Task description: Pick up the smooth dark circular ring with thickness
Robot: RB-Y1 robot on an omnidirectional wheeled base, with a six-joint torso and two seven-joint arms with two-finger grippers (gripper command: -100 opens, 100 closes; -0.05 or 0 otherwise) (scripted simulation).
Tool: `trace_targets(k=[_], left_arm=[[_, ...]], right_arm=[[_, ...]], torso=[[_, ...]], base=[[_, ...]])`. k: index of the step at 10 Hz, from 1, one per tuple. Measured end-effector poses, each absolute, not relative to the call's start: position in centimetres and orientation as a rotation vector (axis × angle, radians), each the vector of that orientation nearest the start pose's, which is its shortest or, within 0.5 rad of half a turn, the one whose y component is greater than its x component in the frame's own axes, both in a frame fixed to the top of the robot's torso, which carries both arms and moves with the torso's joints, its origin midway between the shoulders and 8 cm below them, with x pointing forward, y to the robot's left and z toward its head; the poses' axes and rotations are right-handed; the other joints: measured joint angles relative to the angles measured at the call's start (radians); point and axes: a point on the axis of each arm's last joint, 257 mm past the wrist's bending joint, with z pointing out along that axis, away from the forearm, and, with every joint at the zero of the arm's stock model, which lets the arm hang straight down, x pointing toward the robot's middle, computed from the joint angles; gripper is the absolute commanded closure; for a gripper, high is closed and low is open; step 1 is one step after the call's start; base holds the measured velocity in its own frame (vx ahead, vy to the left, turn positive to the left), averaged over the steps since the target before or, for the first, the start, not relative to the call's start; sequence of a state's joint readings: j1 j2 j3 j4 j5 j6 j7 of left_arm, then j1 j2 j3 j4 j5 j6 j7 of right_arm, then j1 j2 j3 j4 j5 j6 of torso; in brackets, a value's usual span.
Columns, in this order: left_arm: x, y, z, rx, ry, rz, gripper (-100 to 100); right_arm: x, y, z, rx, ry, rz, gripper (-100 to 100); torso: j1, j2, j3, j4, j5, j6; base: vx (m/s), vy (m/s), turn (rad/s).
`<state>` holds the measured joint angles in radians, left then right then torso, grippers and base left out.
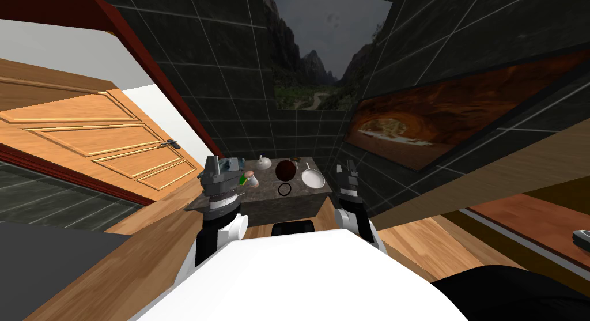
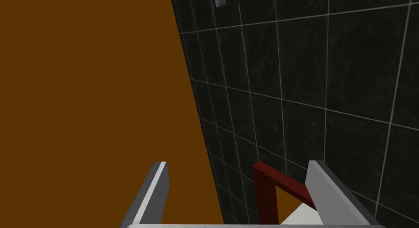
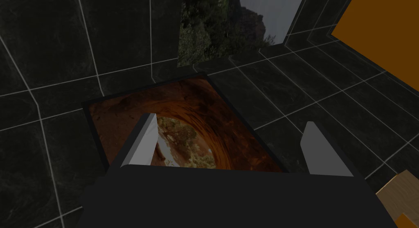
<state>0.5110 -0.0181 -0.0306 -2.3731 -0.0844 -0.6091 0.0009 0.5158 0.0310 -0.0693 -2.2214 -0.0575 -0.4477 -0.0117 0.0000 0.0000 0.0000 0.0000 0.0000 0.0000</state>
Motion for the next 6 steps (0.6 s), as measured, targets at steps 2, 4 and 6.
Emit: trace_targets(k=[2, 4, 6], left_arm=[[31.1, 24.8, 7.6, -0.451, 0.564, -1.325, -100], [32.1, 24.3, 6.6, -0.454, 0.629, -1.336, -100], [33.1, 23.8, 5.8, -0.471, 0.678, -1.341, -100]], right_arm=[[35.4, -32.0, -1.7, 0.814, 0.621, 1.242, 0], [35.4, -32.0, -1.7, 0.814, 0.621, 1.242, 0], [35.4, -32.0, -1.7, 0.814, 0.621, 1.242, 0]], torso=[[-0.001, 0.001, 0.000, 0.000, 0.000, 0.000], [-0.002, 0.001, 0.001, 0.000, 0.000, 0.000], [-0.002, 0.001, 0.001, 0.000, -0.001, 0.000]], base=[[-0.014, -0.023, -0.005], [-0.025, -0.040, -0.010], [-0.016, -0.031, -0.005]])
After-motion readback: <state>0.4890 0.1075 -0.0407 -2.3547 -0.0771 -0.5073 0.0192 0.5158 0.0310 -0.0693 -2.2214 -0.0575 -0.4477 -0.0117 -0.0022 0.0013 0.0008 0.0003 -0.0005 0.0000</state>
